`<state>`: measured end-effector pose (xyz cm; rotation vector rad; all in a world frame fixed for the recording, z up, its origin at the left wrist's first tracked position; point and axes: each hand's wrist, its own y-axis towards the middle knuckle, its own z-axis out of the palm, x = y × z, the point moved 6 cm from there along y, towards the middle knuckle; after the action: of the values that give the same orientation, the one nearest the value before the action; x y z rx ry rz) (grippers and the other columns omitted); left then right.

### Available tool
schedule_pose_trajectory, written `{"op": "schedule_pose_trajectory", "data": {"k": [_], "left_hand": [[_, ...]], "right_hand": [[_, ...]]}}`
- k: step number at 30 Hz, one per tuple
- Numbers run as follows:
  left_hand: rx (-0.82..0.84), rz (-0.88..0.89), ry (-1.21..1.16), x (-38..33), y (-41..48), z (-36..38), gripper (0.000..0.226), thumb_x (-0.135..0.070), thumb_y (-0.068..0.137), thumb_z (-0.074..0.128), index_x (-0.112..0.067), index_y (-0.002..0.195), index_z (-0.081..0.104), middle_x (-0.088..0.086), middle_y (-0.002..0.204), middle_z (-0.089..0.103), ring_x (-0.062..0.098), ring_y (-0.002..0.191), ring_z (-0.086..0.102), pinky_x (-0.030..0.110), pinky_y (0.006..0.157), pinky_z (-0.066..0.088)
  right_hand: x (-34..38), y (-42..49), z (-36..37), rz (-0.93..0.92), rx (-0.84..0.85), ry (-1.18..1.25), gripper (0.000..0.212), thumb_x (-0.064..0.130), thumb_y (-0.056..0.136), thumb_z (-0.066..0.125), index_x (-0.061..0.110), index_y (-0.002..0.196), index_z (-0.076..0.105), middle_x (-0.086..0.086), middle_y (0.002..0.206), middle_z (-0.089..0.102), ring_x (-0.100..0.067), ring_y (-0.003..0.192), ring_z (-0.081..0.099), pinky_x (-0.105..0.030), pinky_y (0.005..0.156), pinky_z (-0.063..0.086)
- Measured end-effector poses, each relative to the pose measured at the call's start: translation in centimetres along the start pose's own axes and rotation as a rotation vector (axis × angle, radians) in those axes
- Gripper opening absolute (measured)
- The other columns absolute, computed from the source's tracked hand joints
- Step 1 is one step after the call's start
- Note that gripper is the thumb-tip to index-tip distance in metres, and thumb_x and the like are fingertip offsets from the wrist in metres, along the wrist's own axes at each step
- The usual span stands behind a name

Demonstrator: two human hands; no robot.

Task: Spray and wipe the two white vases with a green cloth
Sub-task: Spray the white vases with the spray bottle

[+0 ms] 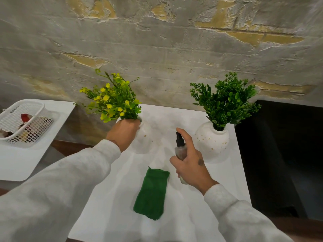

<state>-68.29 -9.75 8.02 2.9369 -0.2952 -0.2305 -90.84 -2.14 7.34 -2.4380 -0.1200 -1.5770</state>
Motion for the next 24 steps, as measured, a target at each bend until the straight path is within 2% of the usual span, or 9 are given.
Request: {"op": "schedule_pose_trajectory", "data": {"k": [5, 7, 9, 11, 15, 17, 21, 24], "left_hand": [[-0.001, 0.009, 0.016, -1.3, 0.6, 0.2, 0.008, -0.007, 0.085, 0.061, -0.002, 0.079, 0.061, 0.02, 0.07, 0.065, 0.04, 0.065, 0.063, 0.036, 0.055, 0.044], [-0.016, 0.039, 0.01, -1.3, 0.4, 0.3, 0.005, -0.005, 0.083, 0.064, -0.003, 0.079, 0.061, 0.019, 0.067, 0.064, 0.038, 0.062, 0.063, 0.036, 0.053, 0.045], [-0.027, 0.082, 0.009, -1.0, 0.0, 0.4, 0.006, -0.001, 0.079, 0.067, -0.004, 0.083, 0.063, 0.015, 0.067, 0.065, 0.036, 0.061, 0.063, 0.036, 0.051, 0.049], [-0.039, 0.117, 0.013, -0.4, -0.4, 0.3, 0.016, 0.003, 0.074, 0.068, -0.007, 0.086, 0.066, 0.012, 0.072, 0.067, 0.034, 0.064, 0.064, 0.037, 0.053, 0.052], [-0.075, 0.199, 0.057, 0.3, -0.9, 0.1, 0.03, 0.007, 0.07, 0.07, -0.008, 0.096, 0.07, 0.011, 0.086, 0.07, 0.032, 0.073, 0.066, 0.035, 0.062, 0.054], [-0.068, 0.198, 0.066, 0.4, -0.8, 0.2, 0.03, 0.007, 0.072, 0.068, -0.007, 0.099, 0.07, 0.012, 0.09, 0.07, 0.034, 0.079, 0.066, 0.036, 0.066, 0.055], [-0.065, 0.2, 0.089, -0.2, -0.7, -0.1, 0.027, 0.011, 0.066, 0.071, -0.006, 0.087, 0.069, 0.011, 0.079, 0.068, 0.034, 0.071, 0.063, 0.033, 0.054, 0.05], [-0.065, 0.191, 0.091, -0.6, -0.9, -0.4, 0.029, 0.012, 0.062, 0.073, -0.006, 0.084, 0.069, 0.011, 0.078, 0.068, 0.033, 0.068, 0.063, 0.03, 0.051, 0.048]], "right_hand": [[0.5, 0.2, 0.3, -0.014, 0.025, -0.014, 0.079, 0.01, 0.086, 0.057, 0.066, 0.134, 0.028, -0.014, 0.094, 0.058, -0.029, 0.059, 0.053, -0.05, 0.053, 0.058], [0.6, 0.3, 0.3, -0.02, 0.023, -0.019, 0.08, 0.009, 0.086, 0.057, 0.067, 0.134, 0.028, -0.017, 0.095, 0.058, -0.038, 0.061, 0.055, -0.051, 0.052, 0.058], [0.7, 0.3, 0.3, -0.029, 0.015, -0.021, 0.081, 0.009, 0.086, 0.057, 0.068, 0.133, 0.026, -0.013, 0.095, 0.058, -0.045, 0.068, 0.059, -0.05, 0.054, 0.058], [0.8, 0.3, 0.2, -0.038, 0.01, -0.023, 0.082, 0.01, 0.086, 0.058, 0.068, 0.134, 0.025, -0.008, 0.095, 0.059, -0.044, 0.07, 0.06, -0.05, 0.058, 0.058], [0.5, 0.1, 0.3, -0.016, 0.018, -0.021, 0.082, 0.009, 0.086, 0.057, 0.067, 0.134, 0.026, -0.016, 0.096, 0.059, -0.045, 0.067, 0.059, -0.05, 0.053, 0.057], [0.4, 0.1, 0.4, -0.013, 0.028, -0.026, 0.082, 0.009, 0.086, 0.056, 0.067, 0.134, 0.026, -0.019, 0.098, 0.058, -0.039, 0.064, 0.056, -0.05, 0.053, 0.057], [0.2, 0.1, 0.7, -0.014, 0.033, -0.031, 0.082, 0.009, 0.086, 0.057, 0.067, 0.134, 0.026, -0.016, 0.098, 0.058, -0.033, 0.061, 0.054, -0.05, 0.052, 0.057], [0.3, 0.1, 0.6, -0.03, 0.031, -0.041, 0.081, 0.01, 0.086, 0.057, 0.067, 0.135, 0.025, -0.014, 0.095, 0.059, -0.028, 0.06, 0.055, -0.047, 0.053, 0.058]]}}
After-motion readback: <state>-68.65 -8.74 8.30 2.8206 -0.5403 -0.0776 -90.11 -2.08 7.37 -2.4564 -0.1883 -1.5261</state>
